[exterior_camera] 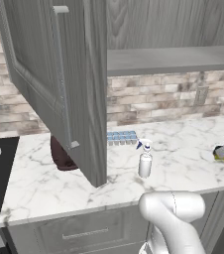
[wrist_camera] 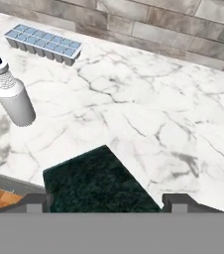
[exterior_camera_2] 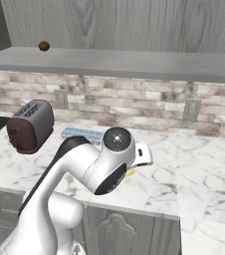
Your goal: Pick the spray and sponge from the cabinet and place them on the counter.
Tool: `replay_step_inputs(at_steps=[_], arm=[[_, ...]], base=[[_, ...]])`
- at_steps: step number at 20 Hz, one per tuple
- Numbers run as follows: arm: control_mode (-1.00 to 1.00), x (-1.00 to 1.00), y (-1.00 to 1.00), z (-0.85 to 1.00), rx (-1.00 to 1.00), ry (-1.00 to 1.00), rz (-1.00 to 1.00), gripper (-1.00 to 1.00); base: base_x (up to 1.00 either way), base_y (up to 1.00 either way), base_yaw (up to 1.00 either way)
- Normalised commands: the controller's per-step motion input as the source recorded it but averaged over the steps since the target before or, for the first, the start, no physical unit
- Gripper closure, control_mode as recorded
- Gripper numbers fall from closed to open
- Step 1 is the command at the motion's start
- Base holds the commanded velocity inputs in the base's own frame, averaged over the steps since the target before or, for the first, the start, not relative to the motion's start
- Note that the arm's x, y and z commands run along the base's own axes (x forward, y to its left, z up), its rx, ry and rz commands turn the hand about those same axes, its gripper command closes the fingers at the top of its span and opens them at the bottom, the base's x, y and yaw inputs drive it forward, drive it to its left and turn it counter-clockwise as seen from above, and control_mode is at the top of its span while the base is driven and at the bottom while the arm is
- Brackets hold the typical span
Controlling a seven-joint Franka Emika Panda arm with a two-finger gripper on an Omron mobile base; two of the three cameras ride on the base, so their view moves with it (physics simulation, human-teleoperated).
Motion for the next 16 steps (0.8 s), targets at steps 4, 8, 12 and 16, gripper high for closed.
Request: replay_step_inputs(at_steps=[4,8,12,16], arm=[[-1.0,0.06,-0.03,-0.56,0.02,0.0,0.0,1.0],[-1.0,0.13,0.0,-0.49,0.03,-0.03,0.01,1.0],[-1.0,0.27,-0.02,-0.14,0.0,0.0,0.0,1.0],[-1.0,0.37,-0.08,-0.01,0.0,0.03,0.0,1.0]], base=[[0.0,0.0,0.0],[0.0,0.0,0.0],[0.0,0.0,0.0],[0.0,0.0,0.0]])
